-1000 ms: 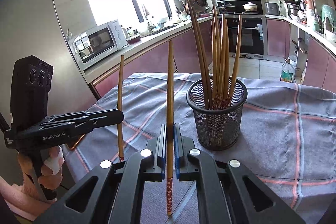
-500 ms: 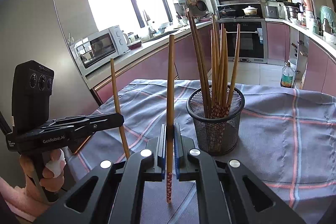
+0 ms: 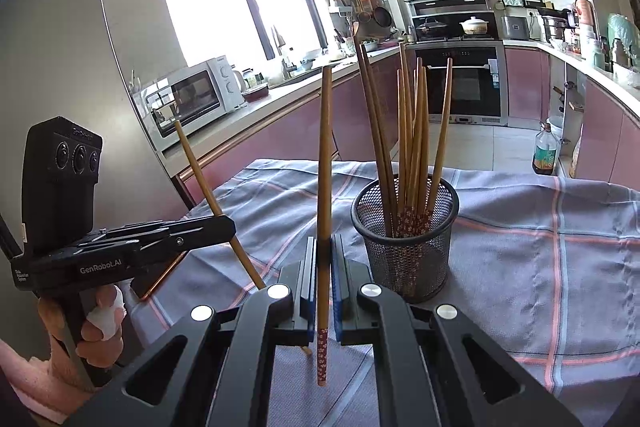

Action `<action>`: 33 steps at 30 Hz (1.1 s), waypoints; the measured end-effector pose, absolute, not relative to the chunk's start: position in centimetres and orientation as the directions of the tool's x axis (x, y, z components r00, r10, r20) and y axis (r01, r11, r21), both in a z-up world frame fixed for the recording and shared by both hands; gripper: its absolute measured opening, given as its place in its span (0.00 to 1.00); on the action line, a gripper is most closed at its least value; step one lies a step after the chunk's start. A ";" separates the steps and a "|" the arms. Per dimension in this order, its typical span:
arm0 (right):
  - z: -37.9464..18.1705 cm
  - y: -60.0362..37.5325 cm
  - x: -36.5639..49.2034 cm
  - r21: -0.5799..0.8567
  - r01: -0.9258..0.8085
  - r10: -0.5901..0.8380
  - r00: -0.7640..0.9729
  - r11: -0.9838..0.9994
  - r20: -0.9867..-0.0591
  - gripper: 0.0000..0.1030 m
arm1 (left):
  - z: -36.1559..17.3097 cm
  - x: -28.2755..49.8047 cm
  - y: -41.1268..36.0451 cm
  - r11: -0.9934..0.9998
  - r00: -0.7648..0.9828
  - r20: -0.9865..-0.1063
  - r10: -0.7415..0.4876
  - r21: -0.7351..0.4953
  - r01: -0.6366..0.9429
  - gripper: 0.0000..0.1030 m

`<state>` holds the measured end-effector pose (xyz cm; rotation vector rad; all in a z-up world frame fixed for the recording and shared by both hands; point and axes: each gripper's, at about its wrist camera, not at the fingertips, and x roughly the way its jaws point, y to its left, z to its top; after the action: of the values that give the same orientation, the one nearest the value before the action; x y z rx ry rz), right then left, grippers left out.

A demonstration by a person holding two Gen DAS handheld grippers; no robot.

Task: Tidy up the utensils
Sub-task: 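Hold both chopsticks upright and move them over the mesh cup opening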

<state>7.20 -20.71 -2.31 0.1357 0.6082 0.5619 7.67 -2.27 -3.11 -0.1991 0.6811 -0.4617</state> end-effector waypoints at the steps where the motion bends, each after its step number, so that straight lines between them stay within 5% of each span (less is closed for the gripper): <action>1: -2.3 -20.7 7.2 0.279 -0.459 0.535 0.679 0.844 -0.502 0.05 | -3.0 7.7 -2.3 0.881 0.682 -0.558 -0.473 -0.324 0.346 0.07; 33: -0.4 -21.9 7.5 0.255 -0.448 0.515 0.725 0.857 -0.457 0.05 | -1.2 8.1 -3.4 0.874 0.700 -0.523 -0.487 -0.294 0.388 0.07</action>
<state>7.46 -21.94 -0.41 0.1297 0.5420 0.5325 8.09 -3.44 -1.16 -0.1665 0.6284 -0.4893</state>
